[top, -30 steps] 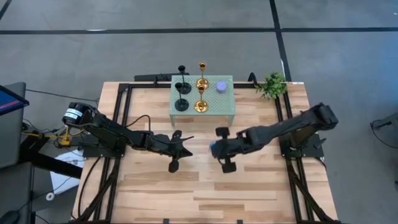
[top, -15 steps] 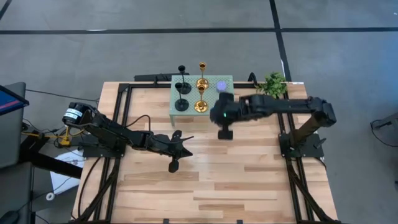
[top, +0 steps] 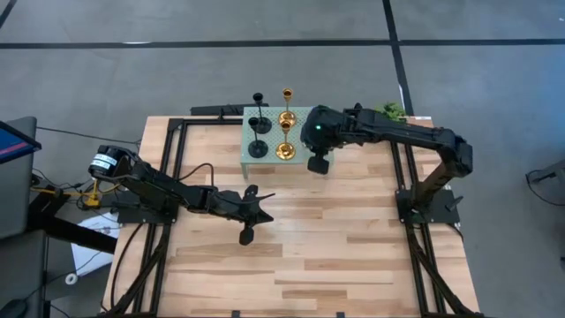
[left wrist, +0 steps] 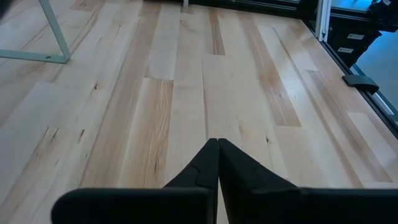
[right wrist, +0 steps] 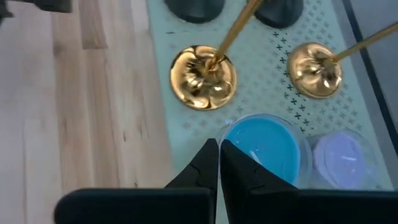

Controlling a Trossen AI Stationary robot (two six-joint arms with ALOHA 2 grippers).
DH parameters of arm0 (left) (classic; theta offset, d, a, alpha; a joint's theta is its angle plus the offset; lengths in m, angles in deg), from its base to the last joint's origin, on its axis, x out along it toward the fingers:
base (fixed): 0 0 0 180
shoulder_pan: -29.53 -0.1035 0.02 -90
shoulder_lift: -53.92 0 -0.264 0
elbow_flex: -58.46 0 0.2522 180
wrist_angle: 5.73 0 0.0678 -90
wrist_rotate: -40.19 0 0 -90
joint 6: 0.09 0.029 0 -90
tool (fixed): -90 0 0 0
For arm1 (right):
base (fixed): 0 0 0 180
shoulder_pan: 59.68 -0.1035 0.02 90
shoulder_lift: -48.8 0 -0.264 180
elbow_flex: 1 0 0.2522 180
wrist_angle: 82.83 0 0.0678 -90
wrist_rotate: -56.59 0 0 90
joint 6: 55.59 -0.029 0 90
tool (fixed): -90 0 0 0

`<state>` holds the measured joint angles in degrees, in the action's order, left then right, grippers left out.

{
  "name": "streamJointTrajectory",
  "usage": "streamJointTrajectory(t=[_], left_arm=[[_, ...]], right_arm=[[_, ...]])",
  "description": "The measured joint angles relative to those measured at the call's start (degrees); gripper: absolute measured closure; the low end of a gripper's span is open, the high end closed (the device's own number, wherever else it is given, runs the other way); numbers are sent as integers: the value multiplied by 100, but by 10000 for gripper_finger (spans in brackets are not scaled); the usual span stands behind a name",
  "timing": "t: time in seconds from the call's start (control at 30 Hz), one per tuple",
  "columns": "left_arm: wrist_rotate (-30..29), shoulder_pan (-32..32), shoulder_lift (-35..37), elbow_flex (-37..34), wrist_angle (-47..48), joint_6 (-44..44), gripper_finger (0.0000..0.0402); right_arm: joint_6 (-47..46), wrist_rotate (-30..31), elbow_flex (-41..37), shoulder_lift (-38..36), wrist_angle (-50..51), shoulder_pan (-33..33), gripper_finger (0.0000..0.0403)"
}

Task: Pick & Place candle stick holders
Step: Put the blue scented candle on the shelf aligned with the purple scented candle, then return to Home Position

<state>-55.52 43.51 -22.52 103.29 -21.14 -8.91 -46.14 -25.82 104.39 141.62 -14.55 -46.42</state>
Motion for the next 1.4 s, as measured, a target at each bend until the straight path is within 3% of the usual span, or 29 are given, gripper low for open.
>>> streamJointTrajectory(t=[0.33, 0.7, 1.07, 1.4], left_arm=[[4, 41, 0, 0, 26, 0, 394], [2, 55, 0, 0, 24, -2, 396], [2, 55, 0, 0, 0, 0, 395], [0, 55, 0, 0, 0, 0, 394]], right_arm=[[104, -121, -11, 517, 57, 83, 403], [13, -167, -9, 543, 73, 132, 401], [11, -21, -9, 542, 117, 63, 354], [-316, -6, 898, 530, 1384, -180, 348]])
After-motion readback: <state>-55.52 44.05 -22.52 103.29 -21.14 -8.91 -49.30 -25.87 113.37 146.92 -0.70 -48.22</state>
